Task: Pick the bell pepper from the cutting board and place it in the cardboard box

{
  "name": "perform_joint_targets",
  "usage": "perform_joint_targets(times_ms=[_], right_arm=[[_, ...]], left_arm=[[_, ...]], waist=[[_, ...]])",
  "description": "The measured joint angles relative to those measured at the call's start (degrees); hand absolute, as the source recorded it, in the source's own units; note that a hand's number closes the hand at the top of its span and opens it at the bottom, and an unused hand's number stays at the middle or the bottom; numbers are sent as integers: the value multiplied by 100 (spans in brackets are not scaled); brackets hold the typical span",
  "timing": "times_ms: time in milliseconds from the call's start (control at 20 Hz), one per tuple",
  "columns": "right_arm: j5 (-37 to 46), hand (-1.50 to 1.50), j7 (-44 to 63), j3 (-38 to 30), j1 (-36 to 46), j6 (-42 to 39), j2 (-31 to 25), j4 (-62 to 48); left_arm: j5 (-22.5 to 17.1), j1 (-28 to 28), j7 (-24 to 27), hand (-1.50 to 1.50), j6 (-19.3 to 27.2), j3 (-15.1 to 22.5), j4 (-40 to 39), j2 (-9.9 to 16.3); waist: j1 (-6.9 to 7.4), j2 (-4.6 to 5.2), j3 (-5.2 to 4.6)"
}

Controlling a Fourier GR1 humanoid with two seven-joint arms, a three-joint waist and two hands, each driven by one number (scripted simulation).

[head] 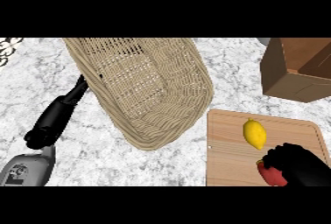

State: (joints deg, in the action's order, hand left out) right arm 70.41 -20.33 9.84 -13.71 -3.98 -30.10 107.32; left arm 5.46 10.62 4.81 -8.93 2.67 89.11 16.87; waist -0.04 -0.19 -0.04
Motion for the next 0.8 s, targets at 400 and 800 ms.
perform_joint_targets(times_ms=[400, 800], right_arm=[[-392, 150, -944, 1024, 959, -1075, 220, -358], [-1178, 150, -1643, 870, 1621, -1414, 545, 35]], left_arm=[[-77, 235, -46, 0, -207, -51, -129, 21], [-26, 207, -106, 0, -189, -141, -145, -53]], waist=[[150, 43, -16], [26, 19, 1]])
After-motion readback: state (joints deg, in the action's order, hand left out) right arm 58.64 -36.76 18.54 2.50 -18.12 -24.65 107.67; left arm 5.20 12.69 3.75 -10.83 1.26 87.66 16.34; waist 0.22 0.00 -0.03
